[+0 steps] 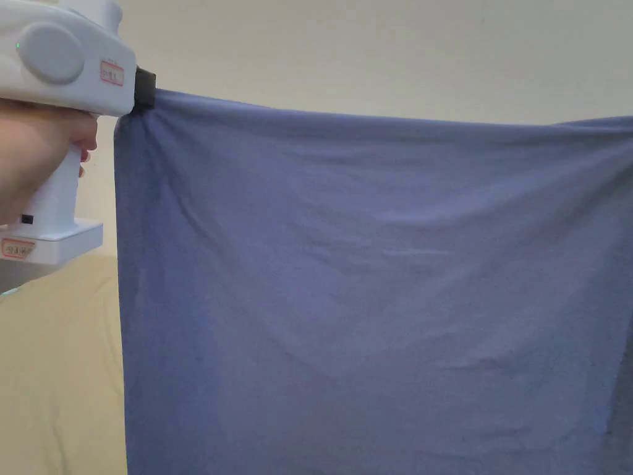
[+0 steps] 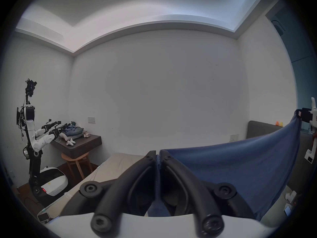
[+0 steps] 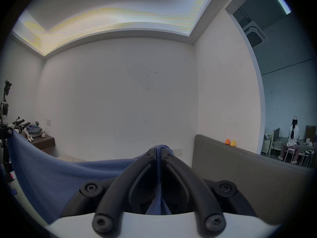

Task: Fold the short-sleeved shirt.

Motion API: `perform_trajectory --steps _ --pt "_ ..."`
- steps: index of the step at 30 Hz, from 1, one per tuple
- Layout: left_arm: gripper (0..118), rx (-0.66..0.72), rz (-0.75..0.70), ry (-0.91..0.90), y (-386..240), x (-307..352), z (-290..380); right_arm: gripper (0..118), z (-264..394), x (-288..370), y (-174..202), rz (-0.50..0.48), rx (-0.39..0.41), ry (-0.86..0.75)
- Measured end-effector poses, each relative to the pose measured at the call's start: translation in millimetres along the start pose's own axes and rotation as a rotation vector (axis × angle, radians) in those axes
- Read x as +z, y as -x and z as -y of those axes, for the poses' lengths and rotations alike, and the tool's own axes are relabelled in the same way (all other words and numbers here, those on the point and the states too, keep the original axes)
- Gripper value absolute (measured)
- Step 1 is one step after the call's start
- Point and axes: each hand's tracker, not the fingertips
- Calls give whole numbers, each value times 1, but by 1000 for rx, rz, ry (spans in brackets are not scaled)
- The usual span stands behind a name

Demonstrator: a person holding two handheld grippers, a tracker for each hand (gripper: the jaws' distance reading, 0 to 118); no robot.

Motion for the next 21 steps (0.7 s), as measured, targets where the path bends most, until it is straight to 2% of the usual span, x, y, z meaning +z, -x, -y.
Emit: perform_trajectory --steps 2,7,9,11,17,21 --pt "3 0 -12 -20 0 -10 -1 6 -1 -12 6 0 -6 -10" --pt "3 -33 -52 -21 -12 -25 14 6 16 -37 23 -3 56 -27" --pt "3 25 -27 6 -9 -32 32 6 34 -42 26 -9 50 -11" --pt "3 56 -15 37 -4 -38 56 6 59 -47 28 -16 25 16" --pt "3 77 0 176 -3 -40 142 6 149 -44 34 -41 61 172" --pt "3 -9 33 288 -13 -23 206 6 219 -13 32 -63 50 216"
